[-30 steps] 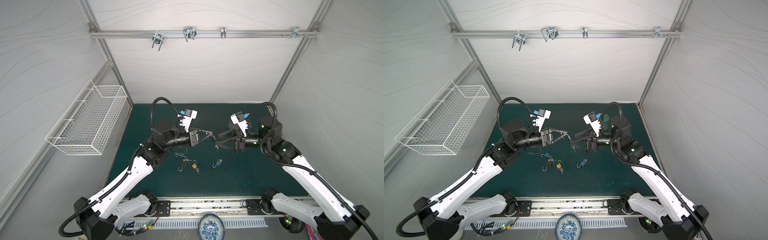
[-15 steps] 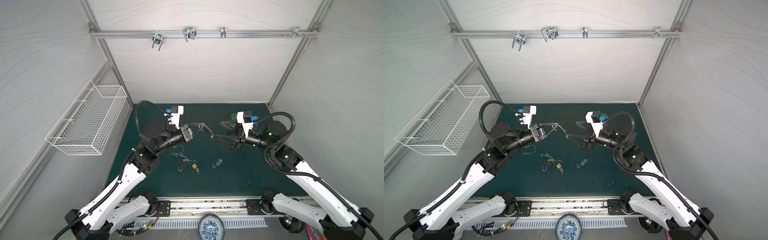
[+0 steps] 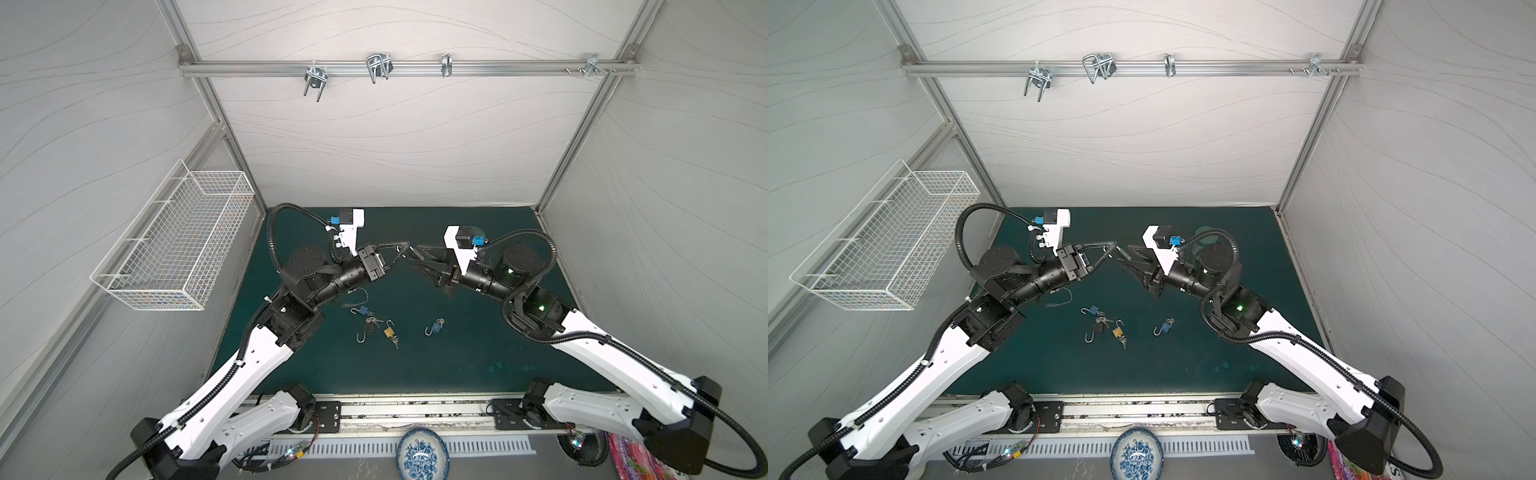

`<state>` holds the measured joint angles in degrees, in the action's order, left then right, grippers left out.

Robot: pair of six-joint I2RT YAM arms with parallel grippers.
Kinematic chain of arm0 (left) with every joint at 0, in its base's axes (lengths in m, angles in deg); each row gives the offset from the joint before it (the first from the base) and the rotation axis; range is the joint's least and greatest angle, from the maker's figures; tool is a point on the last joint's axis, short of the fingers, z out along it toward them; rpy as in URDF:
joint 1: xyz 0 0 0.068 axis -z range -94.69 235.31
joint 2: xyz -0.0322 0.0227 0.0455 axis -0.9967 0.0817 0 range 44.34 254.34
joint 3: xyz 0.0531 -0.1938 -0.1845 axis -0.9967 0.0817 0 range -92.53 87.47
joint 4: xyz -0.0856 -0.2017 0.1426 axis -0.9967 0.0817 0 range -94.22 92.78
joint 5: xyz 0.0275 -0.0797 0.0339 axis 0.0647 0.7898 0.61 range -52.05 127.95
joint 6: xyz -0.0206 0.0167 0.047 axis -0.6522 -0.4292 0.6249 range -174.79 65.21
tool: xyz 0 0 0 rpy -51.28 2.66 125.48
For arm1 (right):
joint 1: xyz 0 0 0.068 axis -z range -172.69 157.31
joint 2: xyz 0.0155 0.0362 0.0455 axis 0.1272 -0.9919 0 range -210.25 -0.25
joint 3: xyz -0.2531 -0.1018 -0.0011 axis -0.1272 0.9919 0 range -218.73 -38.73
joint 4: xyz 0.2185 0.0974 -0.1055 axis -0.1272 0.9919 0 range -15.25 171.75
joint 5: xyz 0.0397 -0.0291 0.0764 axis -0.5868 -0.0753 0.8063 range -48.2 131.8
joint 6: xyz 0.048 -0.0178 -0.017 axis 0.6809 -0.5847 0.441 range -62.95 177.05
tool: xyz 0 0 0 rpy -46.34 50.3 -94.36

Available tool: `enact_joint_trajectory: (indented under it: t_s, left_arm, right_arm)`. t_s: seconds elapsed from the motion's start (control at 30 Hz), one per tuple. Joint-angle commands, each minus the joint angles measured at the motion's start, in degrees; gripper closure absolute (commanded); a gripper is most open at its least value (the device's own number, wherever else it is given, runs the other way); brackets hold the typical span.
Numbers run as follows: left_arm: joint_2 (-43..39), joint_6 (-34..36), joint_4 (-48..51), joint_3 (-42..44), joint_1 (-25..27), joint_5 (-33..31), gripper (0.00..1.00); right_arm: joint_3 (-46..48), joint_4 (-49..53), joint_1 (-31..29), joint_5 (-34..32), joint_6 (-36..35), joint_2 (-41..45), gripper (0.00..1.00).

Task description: Lock with the key

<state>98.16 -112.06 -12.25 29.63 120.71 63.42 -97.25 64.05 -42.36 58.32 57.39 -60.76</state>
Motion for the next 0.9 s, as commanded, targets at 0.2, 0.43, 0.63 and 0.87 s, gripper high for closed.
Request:
enact_joint_trajectory:
  t_s: [0.2, 0.43, 0.63, 0.87]
  left_arm:
    - [-1.4, -0.6, -4.6, -0.1, -0.1, 0.3, 1.00]
    - [-1.5, -0.2, -4.3, 0.0, -0.1, 0.0, 1.00]
    - [-2.7, 5.1, 1.1, -2.4, -0.1, 0.3, 1.00]
    - [-2.4, 10.6, 5.3, -7.2, -0.1, 2.8, 0.70]
  right_arm:
    - [-0.9, -2.7, -0.6, -0.1, 1.0, 0.1, 0.82]
    - [-1.2, -2.0, -0.8, 2.0, 3.4, 1.2, 0.95]
    - [-4.7, 3.1, -0.5, 7.6, 10.5, 1.8, 1.00]
    - [-7.0, -1.3, 3.9, 24.0, 29.7, -0.1, 1.00]
